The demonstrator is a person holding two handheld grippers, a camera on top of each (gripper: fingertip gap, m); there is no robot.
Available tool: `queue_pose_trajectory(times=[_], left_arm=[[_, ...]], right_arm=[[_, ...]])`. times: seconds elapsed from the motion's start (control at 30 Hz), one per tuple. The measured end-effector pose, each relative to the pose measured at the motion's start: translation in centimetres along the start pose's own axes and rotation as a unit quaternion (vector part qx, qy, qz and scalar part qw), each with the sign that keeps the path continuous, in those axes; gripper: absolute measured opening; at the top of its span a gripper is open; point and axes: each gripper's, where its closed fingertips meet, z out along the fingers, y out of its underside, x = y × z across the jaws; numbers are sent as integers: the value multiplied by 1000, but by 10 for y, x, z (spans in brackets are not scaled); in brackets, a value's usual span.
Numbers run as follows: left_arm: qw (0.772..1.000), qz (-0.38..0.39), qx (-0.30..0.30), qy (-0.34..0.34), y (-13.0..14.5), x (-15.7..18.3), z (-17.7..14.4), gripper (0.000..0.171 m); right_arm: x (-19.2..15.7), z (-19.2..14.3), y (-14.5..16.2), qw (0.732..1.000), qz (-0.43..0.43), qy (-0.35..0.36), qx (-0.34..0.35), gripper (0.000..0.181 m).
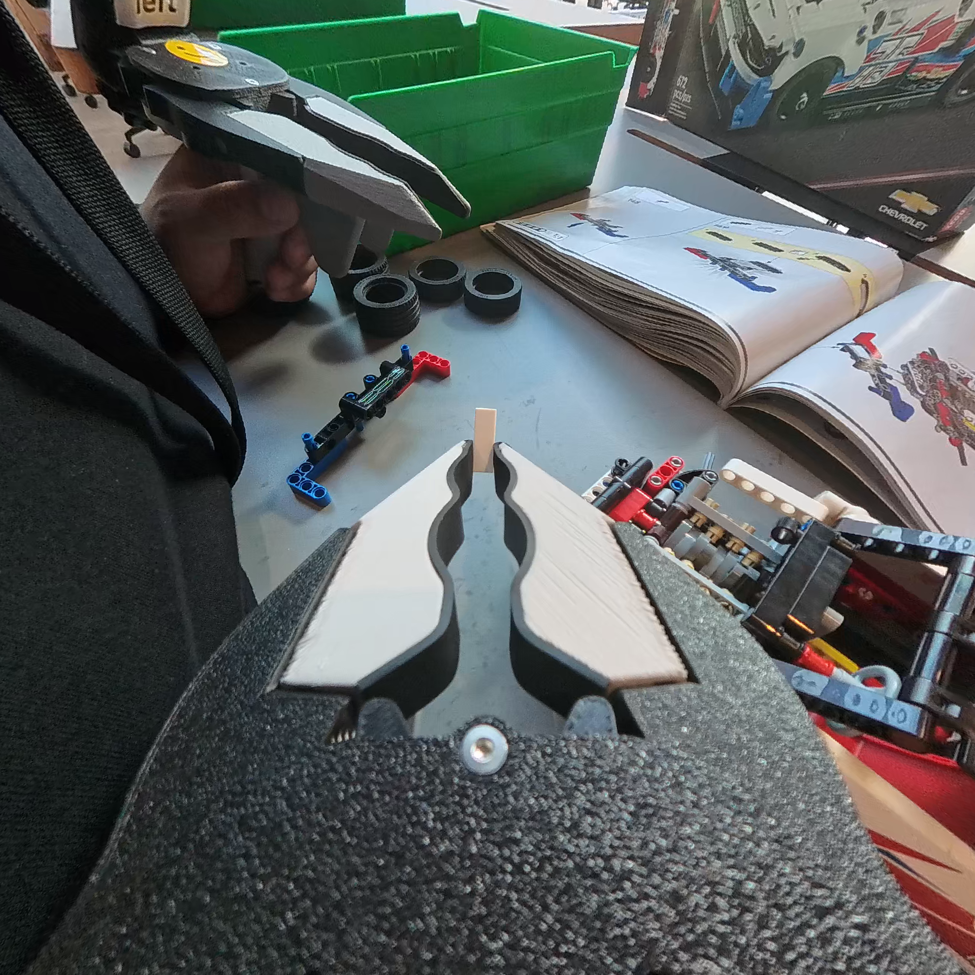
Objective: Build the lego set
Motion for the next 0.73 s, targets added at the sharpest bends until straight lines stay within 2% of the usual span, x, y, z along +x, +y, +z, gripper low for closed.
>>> queue_pose_trajectory(times=[0.47, 0.73], left_arm=[[1000, -1, 0, -1, 0, 0, 0, 28], [1000, 10, -9, -8, 2, 0, 2, 28]], right_arm=[[1, -1, -1, 1000, 1, 0, 4, 7], [4, -9, -10, 999, 14, 0, 40, 7]])
